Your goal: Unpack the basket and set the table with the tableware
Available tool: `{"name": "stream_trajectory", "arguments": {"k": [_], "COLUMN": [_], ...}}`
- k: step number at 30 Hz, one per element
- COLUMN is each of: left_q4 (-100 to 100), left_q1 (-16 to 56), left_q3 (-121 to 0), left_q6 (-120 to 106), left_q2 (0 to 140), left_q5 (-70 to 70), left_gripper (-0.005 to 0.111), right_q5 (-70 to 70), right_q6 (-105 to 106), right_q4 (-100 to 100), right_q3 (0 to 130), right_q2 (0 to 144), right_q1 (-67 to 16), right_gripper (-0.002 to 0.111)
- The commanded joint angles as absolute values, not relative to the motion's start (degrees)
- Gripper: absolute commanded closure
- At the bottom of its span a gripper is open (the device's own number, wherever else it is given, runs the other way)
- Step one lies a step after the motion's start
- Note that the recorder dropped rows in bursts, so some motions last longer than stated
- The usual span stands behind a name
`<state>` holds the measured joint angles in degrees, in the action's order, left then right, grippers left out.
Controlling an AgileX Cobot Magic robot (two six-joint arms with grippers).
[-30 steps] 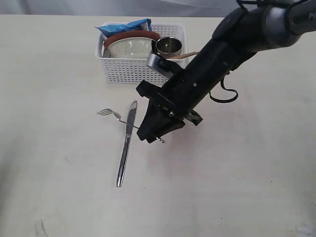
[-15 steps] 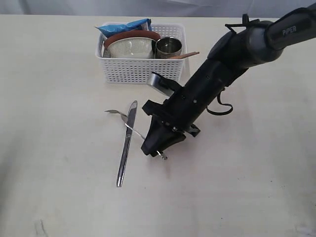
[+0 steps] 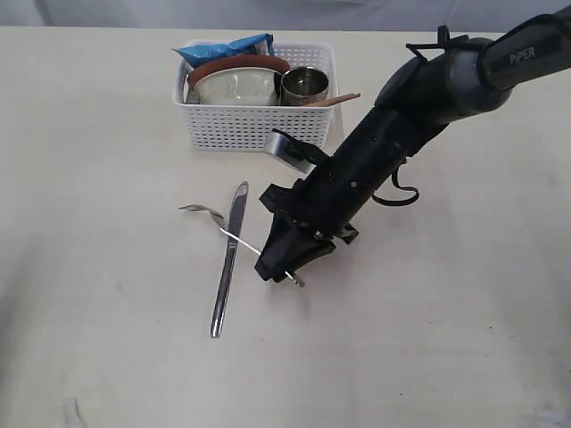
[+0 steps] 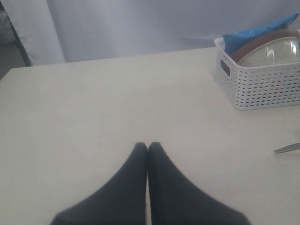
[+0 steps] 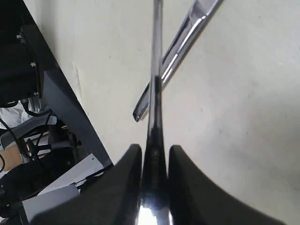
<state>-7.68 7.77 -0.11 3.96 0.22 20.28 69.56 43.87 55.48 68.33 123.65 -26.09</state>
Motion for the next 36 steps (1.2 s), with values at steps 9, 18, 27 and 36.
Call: {"name": "stream_trajectory", "arguments": {"k": [9,18,27,36], "left_q4": [-7.66,-7.66,-7.66,-7.66], "left_q1": [7.96,7.96,7.96,7.96], "left_q3": [0.0,0.0,0.0,0.0], "left_q6": [3.89,3.89,3.89,3.89], "left_q2": [0.0,0.0,0.0,0.0], "left_q5": [19.64,19.64,19.64,19.64], "left_gripper": [0.106,0.106,0.106,0.106], "right_q5": [66.99,63.0,50.82,47.25], "right_q6": [44.57,44.72,24.3,21.23], "right_q4": [55.33,41.29,11.94,7.27], "right_q3": [68.9,73.9,73.9,73.9], "right_q2": [122.67,113.21,109.88,114.15], "right_q1": [-26.02,-31.24,-47.83,-51.62], "right_gripper": [0.069,0.069,0.069,0.069]}}
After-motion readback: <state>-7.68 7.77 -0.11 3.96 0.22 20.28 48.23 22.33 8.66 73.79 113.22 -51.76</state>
